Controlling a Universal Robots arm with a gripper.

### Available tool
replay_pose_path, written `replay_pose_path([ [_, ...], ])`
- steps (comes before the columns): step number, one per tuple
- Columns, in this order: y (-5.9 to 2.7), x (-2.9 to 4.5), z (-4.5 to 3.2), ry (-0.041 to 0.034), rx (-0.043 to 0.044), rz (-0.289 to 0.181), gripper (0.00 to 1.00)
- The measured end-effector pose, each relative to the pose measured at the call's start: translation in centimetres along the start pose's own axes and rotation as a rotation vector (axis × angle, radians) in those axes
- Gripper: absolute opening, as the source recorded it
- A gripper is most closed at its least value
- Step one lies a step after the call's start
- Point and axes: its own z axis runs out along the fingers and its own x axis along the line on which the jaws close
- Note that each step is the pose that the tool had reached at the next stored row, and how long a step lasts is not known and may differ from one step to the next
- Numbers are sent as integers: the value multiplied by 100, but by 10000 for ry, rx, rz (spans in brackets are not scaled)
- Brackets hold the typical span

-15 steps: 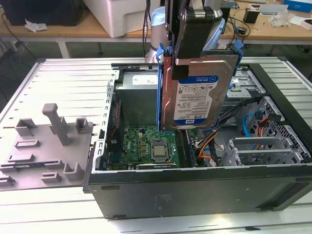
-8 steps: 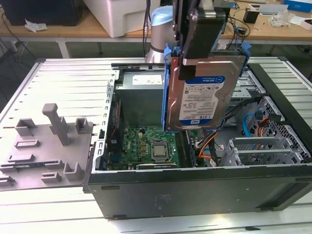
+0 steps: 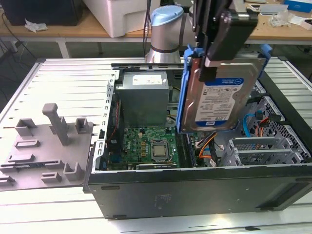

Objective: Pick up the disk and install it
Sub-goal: 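Insert the disk into the insertion slot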

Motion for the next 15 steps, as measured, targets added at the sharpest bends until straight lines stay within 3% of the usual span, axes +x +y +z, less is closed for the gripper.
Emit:
replay_pose_path([
  [15,-532,162,2,-3,-169,-5,37],
])
